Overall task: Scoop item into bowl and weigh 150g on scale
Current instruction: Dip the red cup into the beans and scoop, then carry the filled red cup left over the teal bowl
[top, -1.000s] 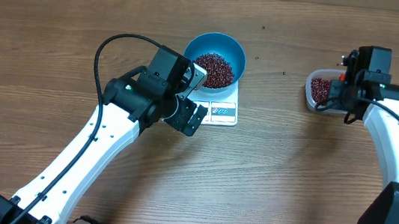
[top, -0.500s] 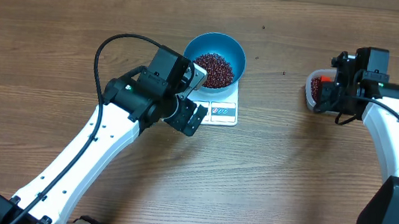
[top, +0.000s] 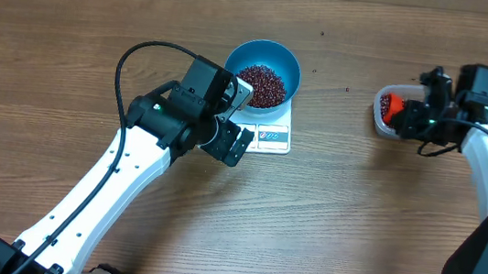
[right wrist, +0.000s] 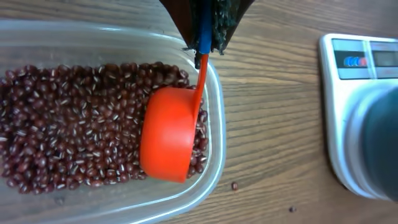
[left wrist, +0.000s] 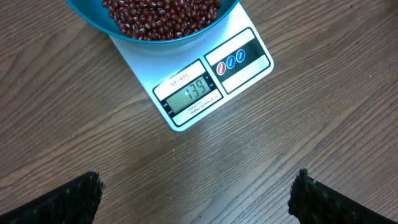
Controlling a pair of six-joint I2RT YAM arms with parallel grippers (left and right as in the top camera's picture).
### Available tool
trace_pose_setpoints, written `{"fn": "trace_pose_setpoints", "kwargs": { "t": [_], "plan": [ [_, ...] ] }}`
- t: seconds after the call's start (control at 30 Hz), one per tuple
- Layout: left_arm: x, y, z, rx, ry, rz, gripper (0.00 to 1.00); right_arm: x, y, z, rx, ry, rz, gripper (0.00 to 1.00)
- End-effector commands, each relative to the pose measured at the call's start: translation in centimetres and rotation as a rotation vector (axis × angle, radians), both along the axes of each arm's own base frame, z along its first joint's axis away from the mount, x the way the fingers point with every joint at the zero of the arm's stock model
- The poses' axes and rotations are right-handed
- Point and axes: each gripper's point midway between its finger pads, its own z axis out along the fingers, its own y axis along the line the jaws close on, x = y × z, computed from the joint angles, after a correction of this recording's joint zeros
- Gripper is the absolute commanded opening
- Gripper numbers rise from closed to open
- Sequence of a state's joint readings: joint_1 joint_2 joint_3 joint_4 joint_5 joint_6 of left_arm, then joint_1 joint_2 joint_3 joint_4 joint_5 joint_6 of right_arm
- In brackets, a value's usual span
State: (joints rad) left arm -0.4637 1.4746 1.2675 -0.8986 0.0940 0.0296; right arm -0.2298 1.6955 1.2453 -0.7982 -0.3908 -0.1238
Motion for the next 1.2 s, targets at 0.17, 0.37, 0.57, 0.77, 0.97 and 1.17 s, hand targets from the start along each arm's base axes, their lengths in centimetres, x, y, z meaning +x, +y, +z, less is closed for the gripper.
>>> {"fn": "trace_pose_setpoints", "kwargs": {
  "t": [0.17, 0.37, 0.57, 0.77, 0.97, 1.17],
  "plan": [
    [0.0, 0.0, 1.0, -0.017, -0.024, -0.006, 1.00, -0.4, -1.3, 1.9, 0.218, -0.041, -0.039, 0.04],
    [0.0, 0.0, 1.0, -0.018, -0.025, -0.007, 1.00, -1.1, -2.9, 2.8, 0.317, -0.059, -0.088, 0.04],
    [0.0, 0.0, 1.0, -0.018, -0.025, -0.006, 1.00, -1.6, -4.8, 4.5, 0.452, -0.113, -0.137, 0.04],
    [0.0, 0.0, 1.0, -0.018, -0.025, -0.006, 1.00, -1.7, -5.0, 6.1, 0.555, -0.170, -0.134, 0.04],
    [0.0, 0.0, 1.0, -0.017, -0.024, -0.007, 1.00, -1.5, -2.6, 9.4, 0.738, -0.255, -0.035, 0.04],
    [0.0, 0.0, 1.0, -0.018, -0.025, -0.006, 1.00, -1.2, 2.8, 10.1, 0.783, -0.226, 0.114, 0.04]
  ]
}}
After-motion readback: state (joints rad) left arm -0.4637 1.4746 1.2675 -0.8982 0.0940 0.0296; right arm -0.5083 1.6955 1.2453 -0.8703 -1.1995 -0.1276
